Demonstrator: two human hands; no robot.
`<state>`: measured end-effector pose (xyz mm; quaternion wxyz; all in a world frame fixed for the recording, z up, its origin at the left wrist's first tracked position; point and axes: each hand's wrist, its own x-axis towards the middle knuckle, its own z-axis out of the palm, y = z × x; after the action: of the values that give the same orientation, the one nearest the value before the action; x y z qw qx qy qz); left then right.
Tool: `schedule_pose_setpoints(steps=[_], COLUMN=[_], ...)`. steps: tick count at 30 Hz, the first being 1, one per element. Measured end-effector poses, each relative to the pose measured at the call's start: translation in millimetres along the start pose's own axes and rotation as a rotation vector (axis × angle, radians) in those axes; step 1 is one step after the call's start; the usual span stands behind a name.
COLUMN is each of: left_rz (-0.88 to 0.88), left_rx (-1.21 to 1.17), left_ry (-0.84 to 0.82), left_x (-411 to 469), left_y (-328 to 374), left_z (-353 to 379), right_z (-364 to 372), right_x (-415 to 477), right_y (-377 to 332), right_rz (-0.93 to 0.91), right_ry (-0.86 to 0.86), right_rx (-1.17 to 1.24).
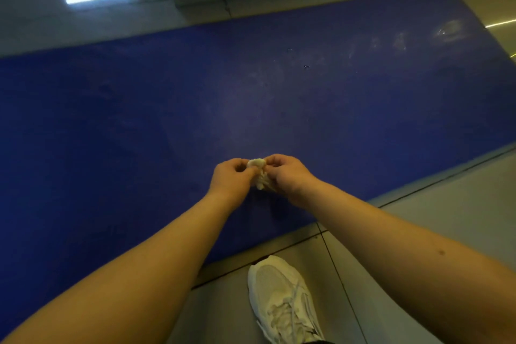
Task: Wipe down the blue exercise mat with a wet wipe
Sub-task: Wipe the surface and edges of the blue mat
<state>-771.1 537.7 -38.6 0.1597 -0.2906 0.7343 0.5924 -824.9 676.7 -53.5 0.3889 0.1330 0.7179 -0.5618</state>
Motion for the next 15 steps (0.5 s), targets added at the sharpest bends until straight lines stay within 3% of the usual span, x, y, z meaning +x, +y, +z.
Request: schedule_pose_setpoints(steps=[4,9,12,15], left_rz=[-0.066,-0.046,-0.032,-0.008], left_rx=[0.025,0.272,0.452,0.584], left_ry=[0.045,0.062,0.098,0.159], left_x=[3.0,10.0,12.3,14.9], left_y=[-8.1,-6.5,-4.0,-5.3], left_z=[2.6,14.8,12.7,1.9], right_z=[-1.7,-20.8,-22.9,-6.6], right_x=[7.9,10.5,4.0,-5.3], right_y=[0.9,-1.9,6.0,24.1], right_rz=[-0.020,-0.069,-0.241,-0.497], right_ry=[0.173,0.378,0.526,0.492], right_rx=[-0.333,-0.722,-0.854,-0.892])
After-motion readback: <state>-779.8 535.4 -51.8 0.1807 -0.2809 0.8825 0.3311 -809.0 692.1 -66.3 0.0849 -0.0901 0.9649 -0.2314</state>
